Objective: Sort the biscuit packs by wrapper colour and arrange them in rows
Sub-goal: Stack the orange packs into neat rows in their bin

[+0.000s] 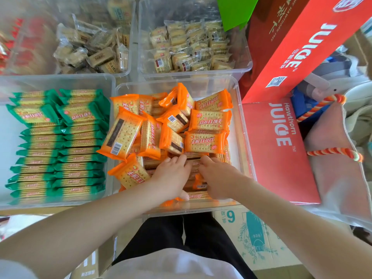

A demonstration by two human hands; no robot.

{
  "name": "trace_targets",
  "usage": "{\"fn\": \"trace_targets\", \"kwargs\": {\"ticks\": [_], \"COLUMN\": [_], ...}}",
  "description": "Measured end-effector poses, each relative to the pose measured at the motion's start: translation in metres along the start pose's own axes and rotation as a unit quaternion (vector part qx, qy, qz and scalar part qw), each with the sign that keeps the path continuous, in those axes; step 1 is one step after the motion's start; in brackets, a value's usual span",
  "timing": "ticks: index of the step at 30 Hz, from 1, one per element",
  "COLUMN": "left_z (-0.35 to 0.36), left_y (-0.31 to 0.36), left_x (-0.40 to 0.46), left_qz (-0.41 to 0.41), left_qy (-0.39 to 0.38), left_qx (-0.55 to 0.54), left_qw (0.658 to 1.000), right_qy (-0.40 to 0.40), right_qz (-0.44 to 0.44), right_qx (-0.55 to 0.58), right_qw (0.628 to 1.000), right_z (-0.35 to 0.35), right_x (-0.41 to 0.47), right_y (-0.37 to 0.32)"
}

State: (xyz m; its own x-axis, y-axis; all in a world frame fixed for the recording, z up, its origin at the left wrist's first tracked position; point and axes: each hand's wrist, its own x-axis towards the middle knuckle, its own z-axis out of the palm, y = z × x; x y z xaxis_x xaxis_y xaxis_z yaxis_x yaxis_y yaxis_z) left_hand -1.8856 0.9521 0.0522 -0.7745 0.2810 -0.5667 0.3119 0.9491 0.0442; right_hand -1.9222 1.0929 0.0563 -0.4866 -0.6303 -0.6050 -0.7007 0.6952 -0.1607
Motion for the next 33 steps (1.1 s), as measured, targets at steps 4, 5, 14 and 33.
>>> {"fn": "trace_targets", "kwargs": {"ticks": [4, 5, 14, 33], "left_z": [-0.003, -0.004, -0.003, 0.000], "left_y": [0.002, 0.004, -0.003, -0.001], "left_x": [0.005, 0.006, 0.001, 0.003], "left_qz": [-0.016, -0.022, 0.022, 0.034], "left_qy": [-0.029, -0.032, -0.027, -0.007], "left_qx": [-0.003, 0.006, -0.042, 0.027], "left_qw": [0.999, 0.999, 0.999, 0.999], "right_qy": [-0.036, -0.042, -0.081, 0.191], "right_qz": [-0.024, -0.033, -0.061, 0.038], "right_qx": [0.048, 0.051, 0.131, 0.018], "right_qw": [0.998, 0.997, 0.986, 0.981], "right_z": [-0.008, -0.010, -0.020, -0.002], "right_x": [-0.003, -0.003, -0.022, -0.006], "right_y": [0.008, 0.009, 0.017, 0.017]}}
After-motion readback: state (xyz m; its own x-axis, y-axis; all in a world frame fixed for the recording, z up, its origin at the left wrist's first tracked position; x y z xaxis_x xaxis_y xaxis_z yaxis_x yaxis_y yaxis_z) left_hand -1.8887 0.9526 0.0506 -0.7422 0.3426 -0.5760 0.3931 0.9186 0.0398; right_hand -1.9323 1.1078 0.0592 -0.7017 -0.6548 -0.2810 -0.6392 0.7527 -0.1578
